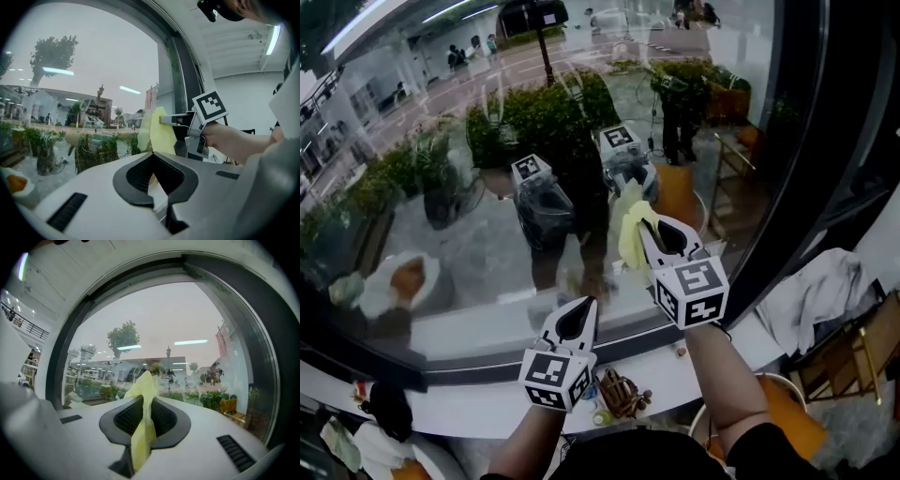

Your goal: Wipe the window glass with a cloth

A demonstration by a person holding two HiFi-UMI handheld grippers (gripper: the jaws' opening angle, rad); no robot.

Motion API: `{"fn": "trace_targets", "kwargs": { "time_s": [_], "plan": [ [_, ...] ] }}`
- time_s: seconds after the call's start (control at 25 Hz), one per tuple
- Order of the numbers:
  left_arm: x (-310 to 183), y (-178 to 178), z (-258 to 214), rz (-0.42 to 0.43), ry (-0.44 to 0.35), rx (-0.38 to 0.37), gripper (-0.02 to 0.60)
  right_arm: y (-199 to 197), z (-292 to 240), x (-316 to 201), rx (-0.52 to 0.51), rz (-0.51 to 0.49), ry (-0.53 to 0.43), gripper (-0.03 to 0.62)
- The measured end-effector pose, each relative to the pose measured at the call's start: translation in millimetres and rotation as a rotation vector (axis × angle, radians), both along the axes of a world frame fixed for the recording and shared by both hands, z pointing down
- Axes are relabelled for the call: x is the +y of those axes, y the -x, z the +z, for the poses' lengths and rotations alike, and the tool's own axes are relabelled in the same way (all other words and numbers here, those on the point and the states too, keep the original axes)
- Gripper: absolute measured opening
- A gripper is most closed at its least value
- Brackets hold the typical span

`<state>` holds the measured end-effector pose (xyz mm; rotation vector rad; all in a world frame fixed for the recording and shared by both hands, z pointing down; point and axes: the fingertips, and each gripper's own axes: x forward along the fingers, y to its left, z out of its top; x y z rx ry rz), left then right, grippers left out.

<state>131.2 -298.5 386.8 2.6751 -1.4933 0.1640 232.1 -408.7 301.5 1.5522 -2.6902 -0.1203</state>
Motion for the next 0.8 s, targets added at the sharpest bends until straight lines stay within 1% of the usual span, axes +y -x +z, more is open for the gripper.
{"fn": "trace_targets", "kwargs": {
  "time_s": [0.16,0.24,0.32,0.4,0.48,0.6,0.8],
  "plan": [
    [-3,13,-1,0.017,-0.022,-0.014,0.008,-2,1,0,0.003,0.034,0.004,0.057],
    [-4,11,-2,0.020,-0.017,-0.007,0.008,-14,3,-2,0.003,0.056,0.007,0.057],
    [-10,-11,1,0.016,-0.010,0.002,0.008,-48,11,-9,-0.002,0.079,0.016,0.057],
    [-16,-35,6,0.019,-0.009,-0.006,0.008,-84,19,-17,-0.016,0.102,0.026,0.057],
    [-20,-46,10,0.030,-0.012,-0.023,0.008,-103,23,-21,-0.033,0.115,0.031,0.058],
    [-22,-49,10,0.029,-0.001,-0.012,0.008,-106,23,-21,-0.047,0.122,0.026,0.058],
    [-25,-48,14,0.031,-0.004,-0.016,0.008,-105,25,-21,-0.046,0.124,0.019,0.057]
  ]
}}
